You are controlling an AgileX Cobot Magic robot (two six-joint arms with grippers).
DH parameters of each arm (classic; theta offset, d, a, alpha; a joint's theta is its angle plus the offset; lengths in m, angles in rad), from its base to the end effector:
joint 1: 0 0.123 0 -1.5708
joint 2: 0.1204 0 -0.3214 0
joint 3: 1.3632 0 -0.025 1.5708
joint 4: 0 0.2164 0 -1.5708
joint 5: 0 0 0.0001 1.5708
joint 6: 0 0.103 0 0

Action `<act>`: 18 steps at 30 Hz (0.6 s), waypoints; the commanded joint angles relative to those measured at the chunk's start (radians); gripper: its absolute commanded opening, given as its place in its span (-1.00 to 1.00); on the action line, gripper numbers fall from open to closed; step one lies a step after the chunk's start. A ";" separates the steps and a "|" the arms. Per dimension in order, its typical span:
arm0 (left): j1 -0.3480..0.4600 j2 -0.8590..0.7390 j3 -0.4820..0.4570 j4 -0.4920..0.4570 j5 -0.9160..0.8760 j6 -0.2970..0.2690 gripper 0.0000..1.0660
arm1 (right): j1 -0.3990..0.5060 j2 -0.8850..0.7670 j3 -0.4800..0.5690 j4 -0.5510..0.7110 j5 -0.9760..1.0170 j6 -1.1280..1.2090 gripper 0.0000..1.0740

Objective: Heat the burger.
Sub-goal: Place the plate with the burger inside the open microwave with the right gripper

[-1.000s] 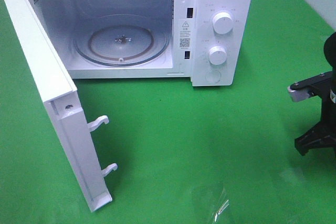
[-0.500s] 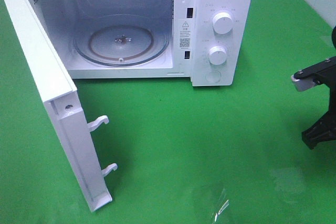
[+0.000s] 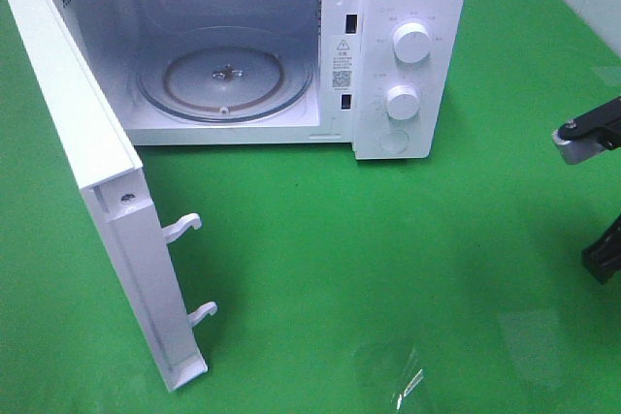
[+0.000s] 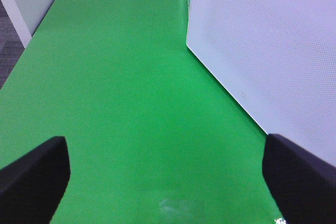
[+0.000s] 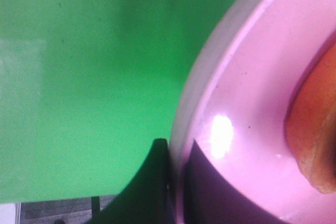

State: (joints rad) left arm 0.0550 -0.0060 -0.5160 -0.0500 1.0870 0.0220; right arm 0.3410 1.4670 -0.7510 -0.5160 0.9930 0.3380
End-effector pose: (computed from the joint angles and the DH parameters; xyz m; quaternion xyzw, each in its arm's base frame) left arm -0.0644 -0.0081 0.2567 -0.0125 0.8540 -0.0049 0.5201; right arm 0.1993 0.0255 0.2435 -0.1462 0.9664 -0.2063 0.0467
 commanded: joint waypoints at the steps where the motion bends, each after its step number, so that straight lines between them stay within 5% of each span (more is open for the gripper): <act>1: -0.001 -0.015 0.001 -0.003 -0.015 0.002 0.71 | 0.001 -0.046 0.031 -0.043 0.040 0.015 -1.00; 18: -0.001 -0.015 0.001 -0.003 -0.015 0.002 0.71 | 0.187 -0.203 0.046 -0.070 0.079 0.022 -1.00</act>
State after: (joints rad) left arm 0.0550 -0.0060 -0.5160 -0.0500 1.0870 0.0220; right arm 0.5000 1.2800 -0.7060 -0.5210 1.0380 0.3520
